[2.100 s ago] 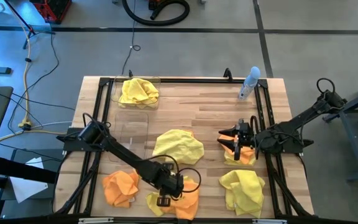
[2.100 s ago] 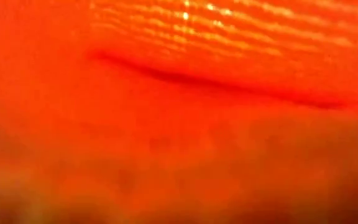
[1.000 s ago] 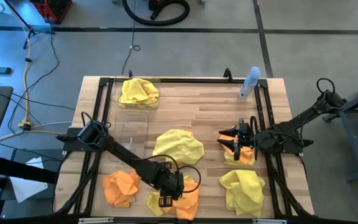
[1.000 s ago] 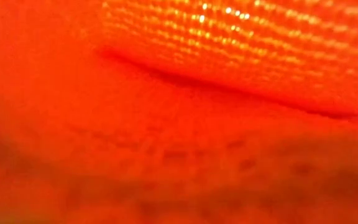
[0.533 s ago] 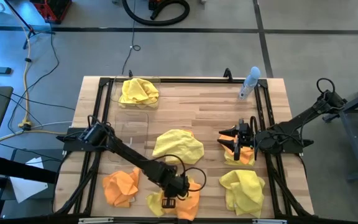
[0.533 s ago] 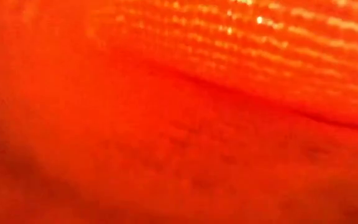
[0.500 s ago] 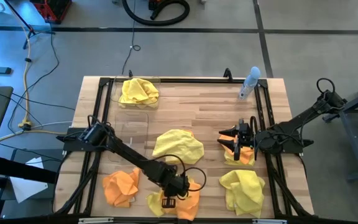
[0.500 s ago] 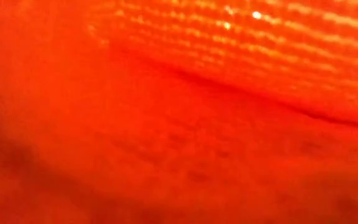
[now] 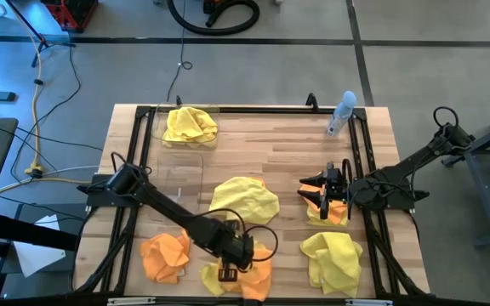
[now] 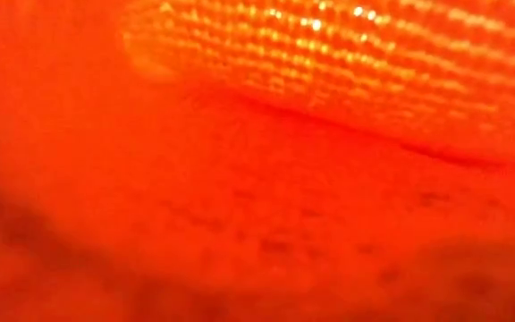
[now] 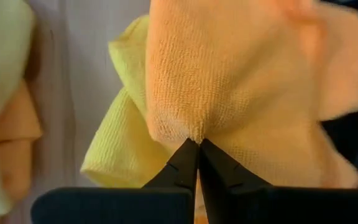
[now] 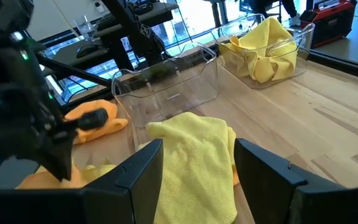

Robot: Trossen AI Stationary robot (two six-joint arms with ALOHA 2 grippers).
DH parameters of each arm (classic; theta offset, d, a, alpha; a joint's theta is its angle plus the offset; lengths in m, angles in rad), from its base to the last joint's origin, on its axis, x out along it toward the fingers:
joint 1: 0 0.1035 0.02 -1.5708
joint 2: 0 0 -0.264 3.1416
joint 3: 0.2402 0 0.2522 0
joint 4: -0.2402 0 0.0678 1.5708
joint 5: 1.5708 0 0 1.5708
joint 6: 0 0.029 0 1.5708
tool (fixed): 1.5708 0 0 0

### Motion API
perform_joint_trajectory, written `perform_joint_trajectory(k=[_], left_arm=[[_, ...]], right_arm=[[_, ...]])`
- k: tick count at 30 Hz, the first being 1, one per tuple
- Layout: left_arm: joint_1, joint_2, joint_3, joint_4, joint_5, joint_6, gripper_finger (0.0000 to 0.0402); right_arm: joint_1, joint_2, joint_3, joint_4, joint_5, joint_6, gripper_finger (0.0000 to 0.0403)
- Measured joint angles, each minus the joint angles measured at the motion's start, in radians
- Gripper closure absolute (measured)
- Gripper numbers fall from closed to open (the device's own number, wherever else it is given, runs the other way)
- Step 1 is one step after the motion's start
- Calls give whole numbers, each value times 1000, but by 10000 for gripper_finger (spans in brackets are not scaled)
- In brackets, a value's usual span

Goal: Sort microfiber towel by color & place in baskets
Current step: Put the orange microfiber towel into the bottom transparent bin

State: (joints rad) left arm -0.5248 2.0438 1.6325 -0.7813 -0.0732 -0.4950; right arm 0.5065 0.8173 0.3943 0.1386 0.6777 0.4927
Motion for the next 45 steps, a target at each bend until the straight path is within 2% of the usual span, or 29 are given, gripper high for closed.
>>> perform_joint_trajectory(k=[5, 10, 19, 25, 31, 37, 45], left_arm=[[-10, -95, 0, -43, -91, 0, 401], [-21, -239, 1, -116, -252, 0, 401], [-75, -533, 2, -363, -527, -82, 401], [-35, -706, 2, -496, -670, -97, 401], [53, -859, 2, -569, -704, -45, 401], [105, -992, 2, -663, -709, -81, 401], [106, -1045, 1, -717, -657, -121, 401]], right_arm=[[0, 0, 0, 0, 0, 1, 211], [0, 0, 0, 0, 0, 4, 211], [0, 0, 0, 2, 0, 1, 211], [0, 0, 0, 2, 0, 1, 211], [0, 0, 0, 1, 0, 0, 211], [0, 0, 0, -2, 1, -2, 211], [-9, 0, 0, -23, 1, -3, 211]])
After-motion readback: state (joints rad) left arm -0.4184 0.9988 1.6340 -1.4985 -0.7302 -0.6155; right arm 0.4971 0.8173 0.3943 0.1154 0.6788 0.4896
